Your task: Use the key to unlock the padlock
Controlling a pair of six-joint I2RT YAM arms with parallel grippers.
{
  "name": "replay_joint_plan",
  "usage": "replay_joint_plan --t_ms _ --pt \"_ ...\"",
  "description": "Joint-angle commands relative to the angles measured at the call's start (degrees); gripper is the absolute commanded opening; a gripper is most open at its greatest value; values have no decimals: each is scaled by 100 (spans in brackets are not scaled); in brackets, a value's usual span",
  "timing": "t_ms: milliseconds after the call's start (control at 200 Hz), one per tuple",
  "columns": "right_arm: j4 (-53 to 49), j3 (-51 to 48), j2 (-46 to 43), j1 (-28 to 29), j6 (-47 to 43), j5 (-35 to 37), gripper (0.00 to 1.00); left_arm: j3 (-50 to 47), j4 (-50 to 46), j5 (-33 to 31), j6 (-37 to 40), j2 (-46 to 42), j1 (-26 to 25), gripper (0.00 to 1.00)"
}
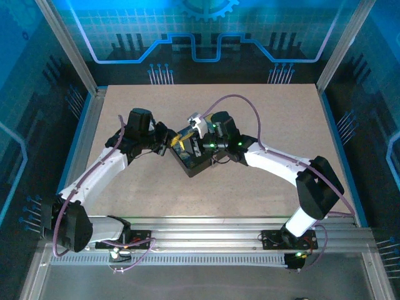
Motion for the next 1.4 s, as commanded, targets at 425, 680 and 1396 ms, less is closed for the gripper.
replay_joint_plan --t_ms 425,680,1396 --pt "-186 170 210 226 -74 97 14 -215 243 -200 -383 -309 23 0" --pt "-140 176 228 251 6 123 24 -266 270 -240 -471 -329 29 0" --pt "-7 56 220 334 -107 66 0 -390 397 -282 -586 -467 49 0"
